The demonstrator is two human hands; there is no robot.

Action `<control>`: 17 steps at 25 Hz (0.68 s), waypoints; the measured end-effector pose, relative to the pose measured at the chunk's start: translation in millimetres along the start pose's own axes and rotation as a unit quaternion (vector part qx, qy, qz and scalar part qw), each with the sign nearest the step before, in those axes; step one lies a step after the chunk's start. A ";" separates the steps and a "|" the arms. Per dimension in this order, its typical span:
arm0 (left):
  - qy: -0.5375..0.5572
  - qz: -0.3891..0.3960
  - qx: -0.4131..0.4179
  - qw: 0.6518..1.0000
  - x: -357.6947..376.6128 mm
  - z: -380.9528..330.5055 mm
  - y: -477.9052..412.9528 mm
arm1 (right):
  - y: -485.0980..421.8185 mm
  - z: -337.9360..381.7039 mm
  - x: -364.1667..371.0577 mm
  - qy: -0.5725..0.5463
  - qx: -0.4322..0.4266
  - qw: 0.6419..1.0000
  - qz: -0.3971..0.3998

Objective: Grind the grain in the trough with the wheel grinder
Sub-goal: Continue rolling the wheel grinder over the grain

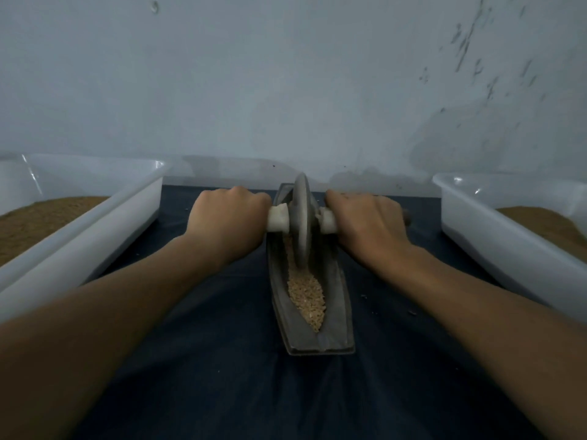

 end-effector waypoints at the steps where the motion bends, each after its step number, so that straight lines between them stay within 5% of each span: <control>1: -0.006 -0.031 0.016 0.999 -5.5 -0.9 9.9 | 12.5 3.4 -7.3 0.007 -0.033 0.999 -0.033; 5: -0.014 -0.126 0.052 0.991 -24.8 -2.4 37.6 | 48.4 6.5 -24.8 -0.006 -0.078 0.989 -0.127; 12: 0.000 0.019 -0.014 1.000 -2.6 -1.1 -6.8 | -6.8 -8.7 8.8 -0.023 0.055 0.998 0.035; 17: -0.013 -0.123 0.070 0.990 -33.2 1.3 48.1 | 52.4 3.1 -31.8 -0.034 -0.074 0.995 -0.054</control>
Point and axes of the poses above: each hand's wrist, its own y-axis away from the middle knuckle, its own x-axis out of the palm, z = x × y, the point moved 9 cm from there along -y, towards the middle knuckle, and after that the axes turned 10 degrees about -y, right-handed, at the moved point
